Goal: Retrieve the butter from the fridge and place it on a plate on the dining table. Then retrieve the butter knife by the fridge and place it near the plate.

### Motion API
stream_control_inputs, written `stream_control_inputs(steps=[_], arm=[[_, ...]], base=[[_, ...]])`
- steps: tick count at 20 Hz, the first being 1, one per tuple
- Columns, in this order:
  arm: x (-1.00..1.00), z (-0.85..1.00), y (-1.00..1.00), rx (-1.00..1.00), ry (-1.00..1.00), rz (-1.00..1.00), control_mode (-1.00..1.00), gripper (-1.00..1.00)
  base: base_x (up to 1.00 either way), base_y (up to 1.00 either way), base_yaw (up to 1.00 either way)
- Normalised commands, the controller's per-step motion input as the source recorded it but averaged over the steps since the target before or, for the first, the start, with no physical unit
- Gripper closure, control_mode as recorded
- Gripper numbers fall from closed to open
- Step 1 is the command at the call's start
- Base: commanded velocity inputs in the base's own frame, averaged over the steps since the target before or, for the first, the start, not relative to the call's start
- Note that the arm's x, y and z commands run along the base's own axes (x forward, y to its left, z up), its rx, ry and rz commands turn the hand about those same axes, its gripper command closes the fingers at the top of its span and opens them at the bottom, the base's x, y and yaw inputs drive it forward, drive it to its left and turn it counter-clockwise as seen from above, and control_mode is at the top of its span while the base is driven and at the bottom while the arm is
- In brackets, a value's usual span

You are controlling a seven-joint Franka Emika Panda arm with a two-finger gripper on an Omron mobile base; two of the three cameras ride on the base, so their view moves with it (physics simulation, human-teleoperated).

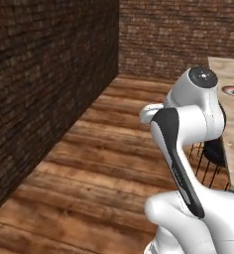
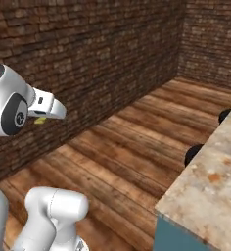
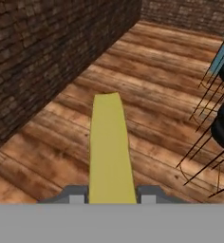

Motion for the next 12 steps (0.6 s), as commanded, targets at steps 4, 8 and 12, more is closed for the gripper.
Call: stream_control_inputs(steps=[4, 8, 12], arm=[[0.0, 0.0, 0.0, 0.0, 0.0, 0.0, 1.0, 1.0], [0.0, 0.0, 0.0, 0.0, 0.0, 0.0, 1.0, 1.0], [0.0, 0.0, 0.0, 0.0, 0.0, 0.0, 1.0, 1.0]], base=[[0.77, 0.85, -0.68], [0.77, 0.84, -0.69], [0.8, 0.84, -0.67]])
